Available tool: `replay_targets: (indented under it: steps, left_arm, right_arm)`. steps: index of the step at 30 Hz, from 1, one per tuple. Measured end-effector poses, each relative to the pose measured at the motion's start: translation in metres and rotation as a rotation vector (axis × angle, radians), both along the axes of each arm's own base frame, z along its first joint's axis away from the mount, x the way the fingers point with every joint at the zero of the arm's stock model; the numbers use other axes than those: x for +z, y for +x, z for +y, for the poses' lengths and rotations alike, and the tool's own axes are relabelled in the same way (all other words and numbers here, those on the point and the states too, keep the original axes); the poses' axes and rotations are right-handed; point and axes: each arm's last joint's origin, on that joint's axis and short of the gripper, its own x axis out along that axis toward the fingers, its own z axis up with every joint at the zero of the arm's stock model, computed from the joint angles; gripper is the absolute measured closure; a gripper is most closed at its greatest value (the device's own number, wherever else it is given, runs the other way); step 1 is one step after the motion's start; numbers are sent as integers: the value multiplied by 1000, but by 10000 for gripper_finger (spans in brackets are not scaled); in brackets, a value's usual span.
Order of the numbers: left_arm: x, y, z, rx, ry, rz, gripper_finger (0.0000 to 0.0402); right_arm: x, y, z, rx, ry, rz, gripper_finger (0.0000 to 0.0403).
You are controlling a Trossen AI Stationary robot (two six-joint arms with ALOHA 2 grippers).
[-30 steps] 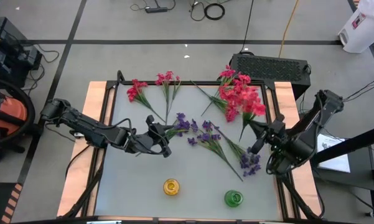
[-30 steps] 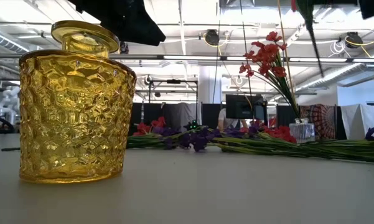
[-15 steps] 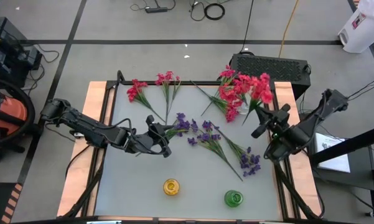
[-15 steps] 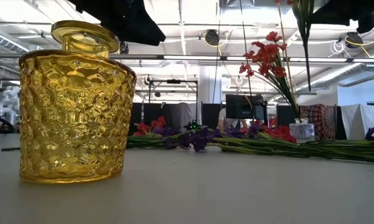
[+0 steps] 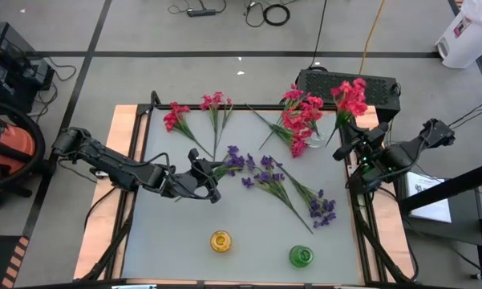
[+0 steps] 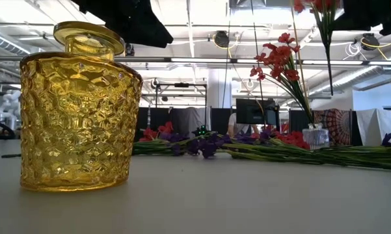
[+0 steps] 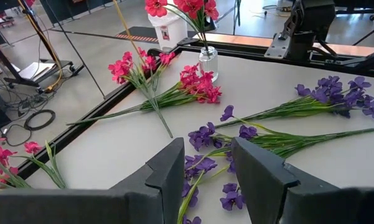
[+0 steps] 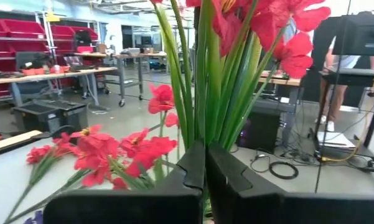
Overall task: Sort flowers into vase by color
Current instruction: Put the bottom red flower into the transparent vase
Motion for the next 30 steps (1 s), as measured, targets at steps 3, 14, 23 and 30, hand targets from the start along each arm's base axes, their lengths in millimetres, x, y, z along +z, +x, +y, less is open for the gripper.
replay_targets:
  steps: [3,14,23,30]
  left_arm:
    - [0,0,0,0,0,0,258]
    - [0,0,0,0,0,0,258]
    - [0,0,0,0,0,0,258]
    - [0,0,0,0,0,0,258]
  right_arm:
    - [1,-2,-2,-13,-8,14,403]
    - [2,-7,-9,-71,-40,76,403]
    - [4,-17,-15,-85,-37,73,403]
    - [5,-32,-22,-85,-30,56,403]
